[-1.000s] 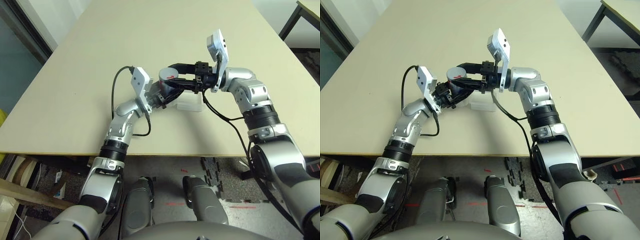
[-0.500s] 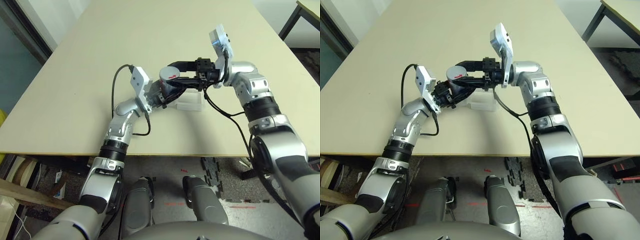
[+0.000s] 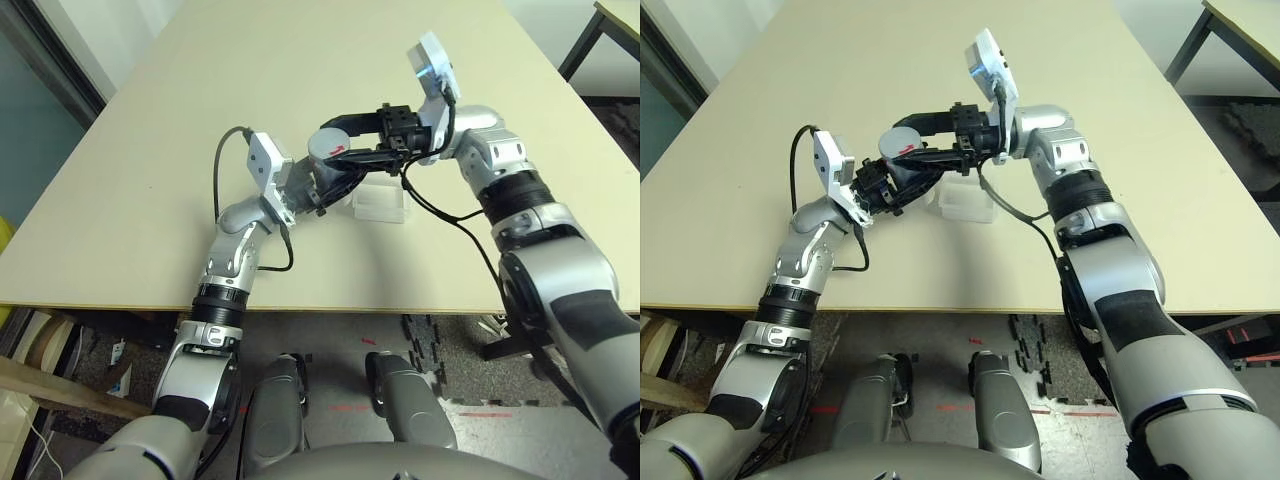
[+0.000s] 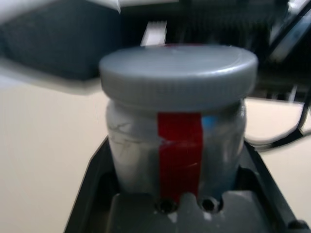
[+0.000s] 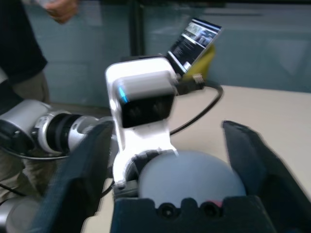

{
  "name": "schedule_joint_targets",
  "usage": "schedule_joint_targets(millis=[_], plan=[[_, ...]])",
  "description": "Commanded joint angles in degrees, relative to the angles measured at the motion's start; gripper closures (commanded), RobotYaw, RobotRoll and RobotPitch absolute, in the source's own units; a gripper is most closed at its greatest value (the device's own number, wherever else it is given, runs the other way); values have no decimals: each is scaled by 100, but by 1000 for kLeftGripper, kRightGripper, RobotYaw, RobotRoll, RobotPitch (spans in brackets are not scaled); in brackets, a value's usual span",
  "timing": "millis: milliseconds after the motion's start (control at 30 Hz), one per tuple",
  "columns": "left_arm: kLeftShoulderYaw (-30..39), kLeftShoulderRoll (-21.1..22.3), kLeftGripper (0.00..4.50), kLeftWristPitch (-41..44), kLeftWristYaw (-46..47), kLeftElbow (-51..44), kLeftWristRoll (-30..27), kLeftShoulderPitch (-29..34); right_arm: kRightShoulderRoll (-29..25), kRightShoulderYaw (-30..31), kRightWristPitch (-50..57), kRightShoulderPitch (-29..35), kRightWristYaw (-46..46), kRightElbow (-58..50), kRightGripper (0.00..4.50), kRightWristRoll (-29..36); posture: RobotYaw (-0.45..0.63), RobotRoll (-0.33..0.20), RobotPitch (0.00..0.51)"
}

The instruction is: Pour the medicine from the bottle into the box.

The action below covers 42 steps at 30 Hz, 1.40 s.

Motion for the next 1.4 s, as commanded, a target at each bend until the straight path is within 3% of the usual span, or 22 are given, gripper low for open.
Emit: schedule_joint_targets(millis=[33,533,1400], plan=[[-135,13,1908,155,53,76,116,39,41,-246,-196,-166,113,262,0,-164,-186,0,134],[-98,33,1908,62,-10,373,126,-234,-269,-719,-307,135,-166,317,0,-683,-206,0,130],[-229,-148,1908,-187,-157,711,191,-546,-344,-731,-116,522,-1110,-13,0,-996,-233,0,134]])
